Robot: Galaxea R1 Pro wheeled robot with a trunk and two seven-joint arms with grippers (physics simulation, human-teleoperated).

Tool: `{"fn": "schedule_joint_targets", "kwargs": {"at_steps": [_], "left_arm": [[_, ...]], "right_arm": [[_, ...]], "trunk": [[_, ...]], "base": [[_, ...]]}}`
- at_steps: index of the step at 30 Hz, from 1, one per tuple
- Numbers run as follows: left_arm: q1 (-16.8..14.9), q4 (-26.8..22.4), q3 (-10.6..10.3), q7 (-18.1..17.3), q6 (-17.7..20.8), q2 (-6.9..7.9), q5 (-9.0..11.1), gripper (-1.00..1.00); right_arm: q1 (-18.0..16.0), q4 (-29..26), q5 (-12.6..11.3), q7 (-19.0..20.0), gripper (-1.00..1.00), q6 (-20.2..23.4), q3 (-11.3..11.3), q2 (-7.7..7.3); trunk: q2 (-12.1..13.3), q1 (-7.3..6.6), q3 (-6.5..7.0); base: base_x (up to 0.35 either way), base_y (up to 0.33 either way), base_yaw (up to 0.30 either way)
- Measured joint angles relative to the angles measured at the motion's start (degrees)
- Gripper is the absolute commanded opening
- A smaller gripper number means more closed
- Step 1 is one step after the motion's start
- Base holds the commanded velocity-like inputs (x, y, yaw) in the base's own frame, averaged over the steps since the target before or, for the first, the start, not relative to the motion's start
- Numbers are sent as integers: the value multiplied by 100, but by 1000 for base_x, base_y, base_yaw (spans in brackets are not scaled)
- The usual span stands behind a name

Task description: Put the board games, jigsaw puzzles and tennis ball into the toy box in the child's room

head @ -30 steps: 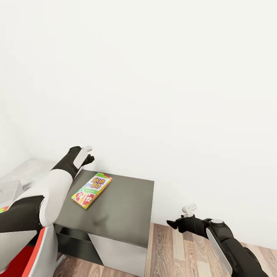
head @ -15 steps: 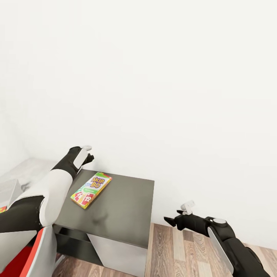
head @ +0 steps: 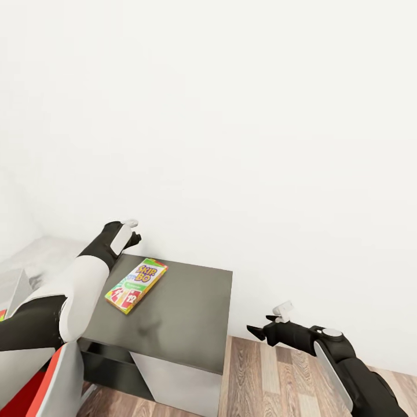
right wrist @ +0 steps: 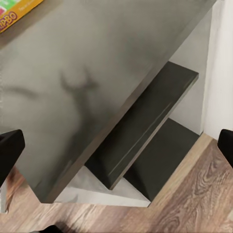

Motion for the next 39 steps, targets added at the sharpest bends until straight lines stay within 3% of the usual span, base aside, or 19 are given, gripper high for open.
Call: {"fn": "schedule_joint_targets", "kwargs": {"at_steps": [8, 12, 39], "left_arm": [[7, 9, -4, 4, -252, -5, 13, 100], [7, 12, -7, 5, -305, -7, 15, 100], [7, 14, -8, 5, -329, -8, 3, 100]], "right_arm": [[-5, -6, -10, 667, 100, -8, -390, -61], [-9, -2, 17, 812, 100, -8, -517, -62], [-17, -6, -48, 887, 100, 29, -582, -67]], "trunk": [[-322, 176, -144], [-482, 264, -216], [-1567, 857, -702]], "base": [[0, 0, 0], [0, 0, 0], [0, 0, 0]]}}
